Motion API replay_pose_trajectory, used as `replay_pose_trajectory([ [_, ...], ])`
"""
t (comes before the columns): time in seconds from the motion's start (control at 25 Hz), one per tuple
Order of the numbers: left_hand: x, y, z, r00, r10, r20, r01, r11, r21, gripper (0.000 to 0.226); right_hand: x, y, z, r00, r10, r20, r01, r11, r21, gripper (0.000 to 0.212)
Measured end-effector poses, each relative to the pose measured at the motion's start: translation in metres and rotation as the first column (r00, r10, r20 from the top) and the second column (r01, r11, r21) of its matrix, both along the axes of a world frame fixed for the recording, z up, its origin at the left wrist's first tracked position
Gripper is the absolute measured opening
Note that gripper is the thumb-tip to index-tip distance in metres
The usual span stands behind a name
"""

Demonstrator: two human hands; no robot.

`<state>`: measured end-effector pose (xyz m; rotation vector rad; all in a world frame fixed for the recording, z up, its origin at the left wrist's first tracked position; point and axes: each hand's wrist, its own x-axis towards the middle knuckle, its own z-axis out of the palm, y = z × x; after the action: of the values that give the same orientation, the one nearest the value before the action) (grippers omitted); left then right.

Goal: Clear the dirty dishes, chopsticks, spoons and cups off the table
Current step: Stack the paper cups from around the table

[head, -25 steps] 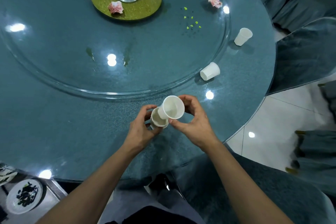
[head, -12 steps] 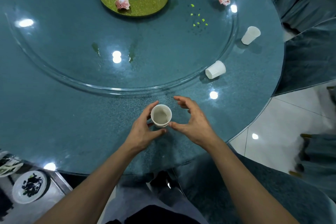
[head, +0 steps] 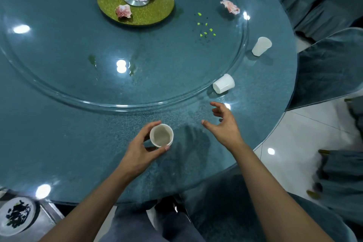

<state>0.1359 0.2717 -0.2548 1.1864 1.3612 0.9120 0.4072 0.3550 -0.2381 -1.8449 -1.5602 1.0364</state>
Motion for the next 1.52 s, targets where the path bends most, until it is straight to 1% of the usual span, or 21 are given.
replay_pose_trajectory([
  [0.12, 0.006, 0.004, 0.0, 1.0, 0.023, -0.003, -0.023, 1.0, 0.0, 0.067, 0.017, 0.026, -0.004, 0.995, -0.093, 0.046, 0.093, 0.996, 0.014, 0.061],
  [0.28, 0.015, 0.01, 0.003, 0.999, 0.036, 0.0, -0.036, 0.999, -0.003, 0.067, 0.031, 0.062, -0.011, 0.964, -0.249, 0.095, 0.249, 0.969, 0.012, 0.055],
  [0.48, 0.031, 0.028, 0.002, 0.999, 0.049, 0.001, -0.049, 0.999, -0.005, 0.067, 0.043, 0.104, -0.021, 0.93, -0.308, 0.201, 0.304, 0.951, 0.051, 0.051],
  [0.52, 0.033, 0.03, 0.001, 0.999, 0.047, -0.001, -0.047, 0.999, -0.004, 0.067, 0.044, 0.11, -0.022, 0.918, -0.34, 0.205, 0.336, 0.94, 0.056, 0.052],
  [0.6, 0.039, 0.035, -0.001, 0.999, 0.043, -0.009, -0.043, 0.999, 0.004, 0.068, 0.043, 0.121, -0.023, 0.874, -0.446, 0.193, 0.453, 0.891, 0.011, 0.058],
  [0.68, 0.045, 0.041, -0.001, 0.999, 0.046, -0.01, -0.046, 0.999, 0.007, 0.068, 0.044, 0.132, -0.023, 0.819, -0.539, 0.195, 0.563, 0.82, -0.098, 0.069],
  [0.76, 0.05, 0.046, -0.001, 0.999, 0.046, -0.016, -0.046, 0.999, 0.004, 0.068, 0.046, 0.143, -0.026, 0.79, -0.585, 0.182, 0.613, 0.764, -0.203, 0.079],
  [0.84, 0.055, 0.051, 0.0, 0.999, 0.037, -0.019, -0.037, 0.999, 0.001, 0.068, 0.047, 0.153, -0.03, 0.779, -0.605, 0.165, 0.625, 0.73, -0.276, 0.087],
  [0.96, 0.062, 0.055, 0.0, 0.999, 0.025, -0.027, -0.025, 1.0, 0.005, 0.066, 0.046, 0.163, -0.039, 0.78, -0.611, 0.133, 0.617, 0.716, -0.327, 0.09],
  [1.04, 0.065, 0.056, 0.0, 0.999, 0.018, -0.027, -0.018, 1.0, 0.003, 0.067, 0.045, 0.167, -0.042, 0.777, -0.622, 0.096, 0.611, 0.709, -0.352, 0.087],
  [1.2, 0.065, 0.055, -0.001, 0.999, 0.006, -0.035, -0.006, 1.0, 0.003, 0.067, 0.044, 0.165, -0.048, 0.741, -0.672, 0.017, 0.627, 0.681, -0.378, 0.077],
  [1.32, 0.068, 0.053, 0.001, 0.999, 0.003, -0.036, -0.003, 1.0, 0.0, 0.067, 0.046, 0.147, -0.052, 0.767, -0.641, 0.031, 0.613, 0.716, -0.334, 0.062],
  [1.4, 0.07, 0.053, 0.003, 0.999, -0.003, -0.047, 0.003, 1.0, -0.001, 0.067, 0.045, 0.13, -0.049, 0.807, -0.59, 0.037, 0.577, 0.773, -0.264, 0.057],
  [1.44, 0.071, 0.053, 0.003, 0.999, -0.005, -0.054, 0.005, 1.0, -0.002, 0.067, 0.044, 0.119, -0.046, 0.825, -0.565, 0.017, 0.554, 0.802, -0.222, 0.055],
  [1.52, 0.072, 0.054, 0.004, 0.998, -0.011, -0.067, 0.011, 1.0, 0.003, 0.066, 0.037, 0.098, -0.04, 0.85, -0.521, -0.073, 0.507, 0.848, -0.155, 0.052],
])
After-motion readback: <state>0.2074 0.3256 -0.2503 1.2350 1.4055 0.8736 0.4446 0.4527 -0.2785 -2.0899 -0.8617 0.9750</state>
